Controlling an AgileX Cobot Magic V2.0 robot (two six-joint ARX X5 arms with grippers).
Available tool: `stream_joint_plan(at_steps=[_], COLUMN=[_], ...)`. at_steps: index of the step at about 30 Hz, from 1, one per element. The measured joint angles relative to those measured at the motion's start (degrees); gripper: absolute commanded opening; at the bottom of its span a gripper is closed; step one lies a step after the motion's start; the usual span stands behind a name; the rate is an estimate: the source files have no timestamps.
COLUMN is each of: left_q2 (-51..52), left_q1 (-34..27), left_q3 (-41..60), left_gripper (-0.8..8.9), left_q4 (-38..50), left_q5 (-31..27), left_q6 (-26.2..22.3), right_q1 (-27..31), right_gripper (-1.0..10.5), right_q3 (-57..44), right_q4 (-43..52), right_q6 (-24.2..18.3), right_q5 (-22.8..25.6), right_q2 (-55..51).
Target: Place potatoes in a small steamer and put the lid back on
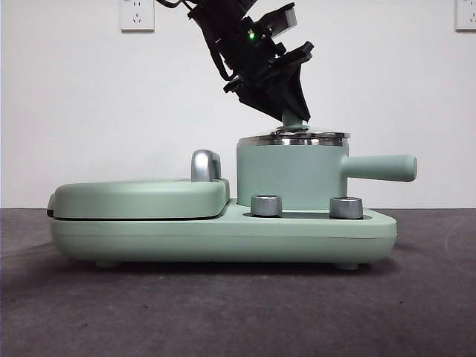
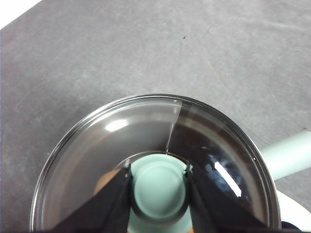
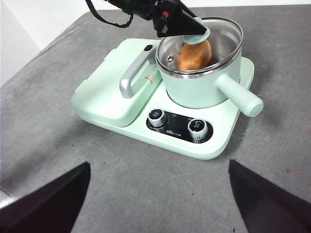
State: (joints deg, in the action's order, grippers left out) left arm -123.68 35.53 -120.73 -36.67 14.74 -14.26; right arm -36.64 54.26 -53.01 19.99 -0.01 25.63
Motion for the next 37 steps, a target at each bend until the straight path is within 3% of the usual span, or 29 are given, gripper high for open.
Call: stream_joint_plan(at_steps=[8, 20, 37], left_q2=[0.0, 0.0, 0.0], left_q1=[0.0, 1.6, 1.9], left_q3=[0.0, -0.6, -0.7], left_gripper=[0.17, 0.17, 0.17], left_q4=[0.0, -0.6, -0.3], left_q5=[-0.2, -5.3, -6.4], left_q6=[1.2, 4.0, 5.4], right_q1=[0.0, 0.0, 0.0], right_gripper=[4.5, 4.5, 4.5], right_q3=[0.0, 0.0, 0.0], right_q4=[0.1, 0.1, 0.1], right_q6=[0.0, 0.0, 0.0], right_q5=[0.1, 0.2, 0.2], right_q2=[0.0, 0.0, 0.0])
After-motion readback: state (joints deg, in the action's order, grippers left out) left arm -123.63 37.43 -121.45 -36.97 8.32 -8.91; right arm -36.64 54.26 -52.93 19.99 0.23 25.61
